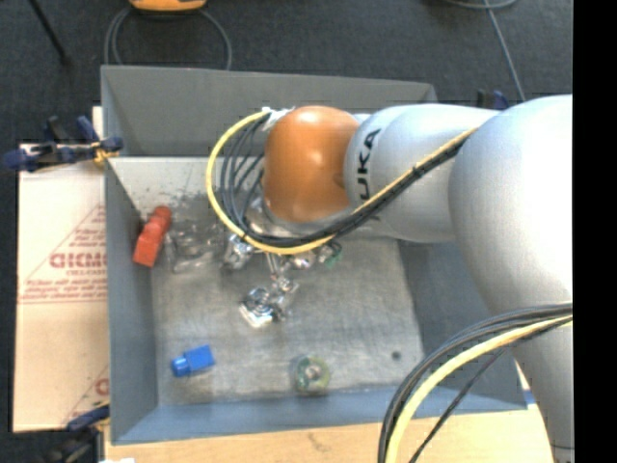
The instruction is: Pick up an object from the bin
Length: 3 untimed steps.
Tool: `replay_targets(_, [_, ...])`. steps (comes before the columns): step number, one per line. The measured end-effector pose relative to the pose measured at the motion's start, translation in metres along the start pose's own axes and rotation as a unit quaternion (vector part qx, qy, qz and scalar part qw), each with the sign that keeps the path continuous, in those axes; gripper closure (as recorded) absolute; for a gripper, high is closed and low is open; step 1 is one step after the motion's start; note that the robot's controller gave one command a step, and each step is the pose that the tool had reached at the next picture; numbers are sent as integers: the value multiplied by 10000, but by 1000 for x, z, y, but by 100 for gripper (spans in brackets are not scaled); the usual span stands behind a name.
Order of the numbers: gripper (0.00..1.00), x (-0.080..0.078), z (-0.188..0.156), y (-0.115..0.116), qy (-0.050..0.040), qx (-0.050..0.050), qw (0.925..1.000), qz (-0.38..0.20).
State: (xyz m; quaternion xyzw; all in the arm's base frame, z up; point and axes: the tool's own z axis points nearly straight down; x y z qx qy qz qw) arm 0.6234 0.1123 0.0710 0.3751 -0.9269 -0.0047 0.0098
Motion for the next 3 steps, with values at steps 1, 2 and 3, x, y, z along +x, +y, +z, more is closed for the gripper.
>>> replay_targets(1, [100,-4,-4,-4,-97,71,9999,20])
replay_targets(2, [100,-5,-36,-5,-113,99,9999,28])
replay_targets(3, [100,-5,-82,-6,-114,109,9999,48])
